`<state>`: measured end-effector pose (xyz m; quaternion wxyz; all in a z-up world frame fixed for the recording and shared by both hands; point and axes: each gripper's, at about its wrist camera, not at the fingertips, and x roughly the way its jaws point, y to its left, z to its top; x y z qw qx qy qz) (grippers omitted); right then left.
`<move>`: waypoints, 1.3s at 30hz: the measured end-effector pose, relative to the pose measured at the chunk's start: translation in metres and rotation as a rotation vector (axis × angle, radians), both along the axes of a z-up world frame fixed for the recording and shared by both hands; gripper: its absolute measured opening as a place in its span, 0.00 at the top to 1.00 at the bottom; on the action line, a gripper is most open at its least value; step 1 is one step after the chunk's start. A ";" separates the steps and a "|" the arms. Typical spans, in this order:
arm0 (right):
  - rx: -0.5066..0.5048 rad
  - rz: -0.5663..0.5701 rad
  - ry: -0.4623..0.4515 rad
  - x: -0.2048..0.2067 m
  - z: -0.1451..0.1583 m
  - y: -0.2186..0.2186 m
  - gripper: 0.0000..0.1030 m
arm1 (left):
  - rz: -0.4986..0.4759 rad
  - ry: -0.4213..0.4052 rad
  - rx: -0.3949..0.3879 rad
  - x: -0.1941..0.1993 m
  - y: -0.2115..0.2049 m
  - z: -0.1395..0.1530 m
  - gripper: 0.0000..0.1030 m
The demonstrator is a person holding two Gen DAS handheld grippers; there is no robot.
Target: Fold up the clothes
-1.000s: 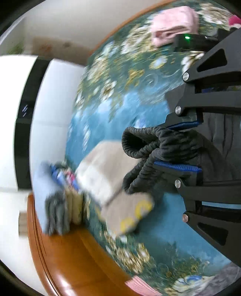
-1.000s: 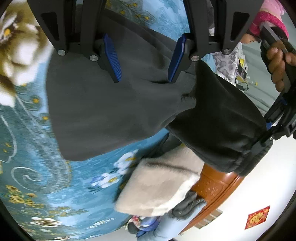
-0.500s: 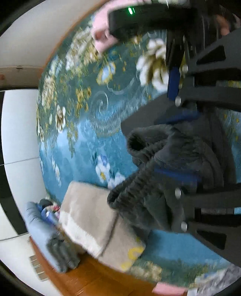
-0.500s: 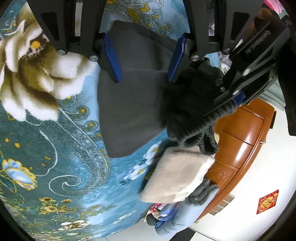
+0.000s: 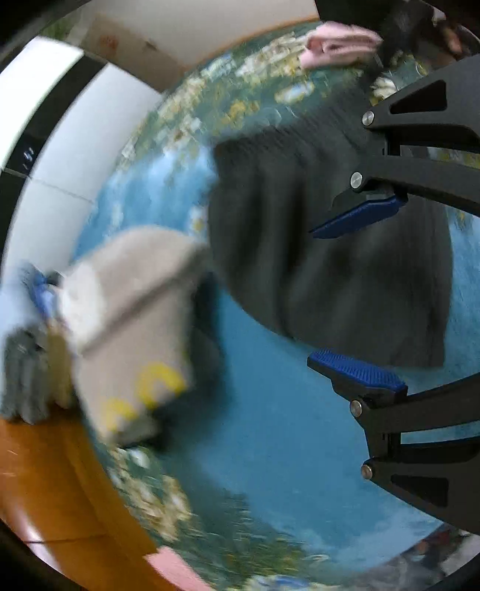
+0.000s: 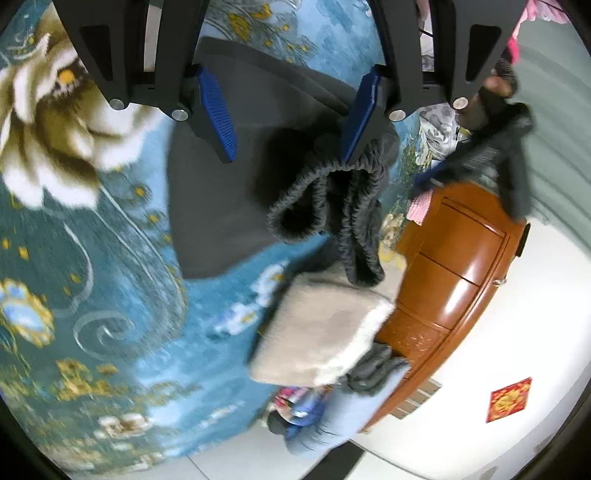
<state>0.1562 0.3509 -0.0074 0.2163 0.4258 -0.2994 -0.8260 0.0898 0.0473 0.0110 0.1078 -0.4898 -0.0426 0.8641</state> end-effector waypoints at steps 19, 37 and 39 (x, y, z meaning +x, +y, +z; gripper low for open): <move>0.180 0.148 0.093 -0.054 0.046 -0.054 0.37 | -0.077 -0.034 0.023 0.030 -0.001 -0.031 0.37; -0.142 0.243 -0.021 -0.076 0.050 -0.072 0.84 | 0.005 -0.013 0.331 0.031 -0.065 -0.004 0.37; -0.218 0.223 -0.004 -0.060 0.056 -0.058 0.84 | -0.025 0.003 0.361 0.033 -0.062 0.002 0.37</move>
